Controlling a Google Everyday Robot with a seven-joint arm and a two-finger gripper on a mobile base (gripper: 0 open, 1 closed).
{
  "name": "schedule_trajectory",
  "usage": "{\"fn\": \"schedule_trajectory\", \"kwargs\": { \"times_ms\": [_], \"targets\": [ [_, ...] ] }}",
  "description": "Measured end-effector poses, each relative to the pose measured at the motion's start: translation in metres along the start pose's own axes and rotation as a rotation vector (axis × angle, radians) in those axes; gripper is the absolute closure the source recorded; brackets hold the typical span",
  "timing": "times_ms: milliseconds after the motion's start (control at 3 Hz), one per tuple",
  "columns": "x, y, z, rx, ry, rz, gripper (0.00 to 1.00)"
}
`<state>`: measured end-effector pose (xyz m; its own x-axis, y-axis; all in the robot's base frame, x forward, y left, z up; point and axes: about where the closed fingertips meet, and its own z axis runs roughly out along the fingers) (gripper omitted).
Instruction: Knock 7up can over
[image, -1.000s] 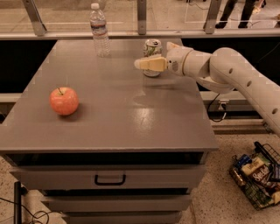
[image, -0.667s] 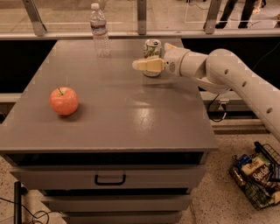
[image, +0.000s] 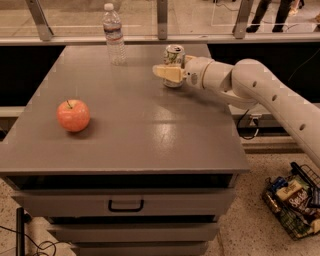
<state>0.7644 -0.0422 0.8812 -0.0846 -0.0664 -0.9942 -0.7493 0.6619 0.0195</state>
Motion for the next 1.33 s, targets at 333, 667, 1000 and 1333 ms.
{"fn": "schedule_trajectory", "kwargs": {
  "times_ms": [333, 667, 1000, 1333],
  "targets": [
    [0.001, -0.001, -0.001, -0.003, -0.004, 0.009, 0.62],
    [-0.013, 0.000, -0.005, -0.040, 0.019, -0.042, 0.85],
    [-0.059, -0.001, -0.019, -0.103, 0.080, -0.208, 1.00],
    [-0.097, -0.004, -0.032, -0.144, 0.153, -0.393, 1.00]
  ]
}}
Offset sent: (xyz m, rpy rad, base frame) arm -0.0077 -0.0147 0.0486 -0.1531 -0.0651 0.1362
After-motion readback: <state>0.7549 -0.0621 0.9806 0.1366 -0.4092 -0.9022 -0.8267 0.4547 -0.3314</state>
